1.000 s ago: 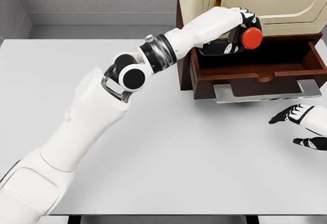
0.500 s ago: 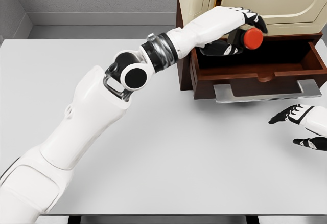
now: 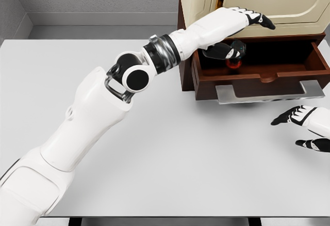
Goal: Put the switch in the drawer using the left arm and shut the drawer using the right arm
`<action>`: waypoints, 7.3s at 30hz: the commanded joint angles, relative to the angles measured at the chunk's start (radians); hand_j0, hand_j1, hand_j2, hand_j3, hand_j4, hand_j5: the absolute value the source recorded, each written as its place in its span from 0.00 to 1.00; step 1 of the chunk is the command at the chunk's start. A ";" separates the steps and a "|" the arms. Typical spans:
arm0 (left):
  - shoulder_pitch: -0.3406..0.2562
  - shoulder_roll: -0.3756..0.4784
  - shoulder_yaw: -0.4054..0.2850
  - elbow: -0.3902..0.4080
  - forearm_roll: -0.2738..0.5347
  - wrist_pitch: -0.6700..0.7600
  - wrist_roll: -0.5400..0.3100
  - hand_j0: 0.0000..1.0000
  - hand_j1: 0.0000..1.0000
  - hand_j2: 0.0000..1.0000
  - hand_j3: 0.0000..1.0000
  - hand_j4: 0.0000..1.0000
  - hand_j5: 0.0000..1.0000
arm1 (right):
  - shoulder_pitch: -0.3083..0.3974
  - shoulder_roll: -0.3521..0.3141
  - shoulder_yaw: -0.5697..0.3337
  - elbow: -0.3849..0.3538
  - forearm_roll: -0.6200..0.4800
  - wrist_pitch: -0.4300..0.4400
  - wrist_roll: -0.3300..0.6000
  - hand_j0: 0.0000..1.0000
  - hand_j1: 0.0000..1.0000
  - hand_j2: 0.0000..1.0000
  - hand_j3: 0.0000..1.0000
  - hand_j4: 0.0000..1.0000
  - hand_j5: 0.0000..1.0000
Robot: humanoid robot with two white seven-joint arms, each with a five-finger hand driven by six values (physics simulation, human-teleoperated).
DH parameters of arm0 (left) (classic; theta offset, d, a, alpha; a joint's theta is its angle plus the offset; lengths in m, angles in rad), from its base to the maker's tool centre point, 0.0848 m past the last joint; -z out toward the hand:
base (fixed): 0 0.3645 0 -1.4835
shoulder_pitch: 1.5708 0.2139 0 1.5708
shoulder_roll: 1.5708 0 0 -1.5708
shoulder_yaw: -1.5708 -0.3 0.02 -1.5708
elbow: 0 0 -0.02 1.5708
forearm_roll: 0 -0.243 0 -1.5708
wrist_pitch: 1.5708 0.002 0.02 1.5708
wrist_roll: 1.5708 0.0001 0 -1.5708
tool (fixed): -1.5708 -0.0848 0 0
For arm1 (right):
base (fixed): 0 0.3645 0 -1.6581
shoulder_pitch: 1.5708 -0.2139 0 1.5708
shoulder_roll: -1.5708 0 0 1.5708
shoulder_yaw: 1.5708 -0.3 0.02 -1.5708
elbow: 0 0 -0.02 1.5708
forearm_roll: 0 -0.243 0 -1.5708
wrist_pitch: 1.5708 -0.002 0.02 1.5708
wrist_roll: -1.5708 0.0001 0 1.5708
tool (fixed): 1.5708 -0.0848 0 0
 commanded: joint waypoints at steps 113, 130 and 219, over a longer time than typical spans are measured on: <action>0.411 0.437 0.246 -0.310 0.501 -0.198 -0.223 1.00 1.00 1.00 1.00 1.00 1.00 | -0.278 0.080 0.224 0.053 -0.013 0.001 -0.001 0.84 0.84 0.84 0.84 0.84 0.84; 0.169 0.170 0.183 -0.223 0.787 0.557 -0.253 1.00 1.00 1.00 1.00 1.00 1.00 | -0.196 -0.011 0.215 0.055 -0.042 0.001 -0.006 0.79 0.79 0.79 0.79 0.79 0.79; -0.058 -0.032 0.025 0.106 0.627 0.572 -0.253 1.00 1.00 1.00 1.00 1.00 1.00 | -0.195 -0.028 0.213 0.124 -0.039 0.001 -0.006 0.85 0.85 0.85 0.85 0.85 0.85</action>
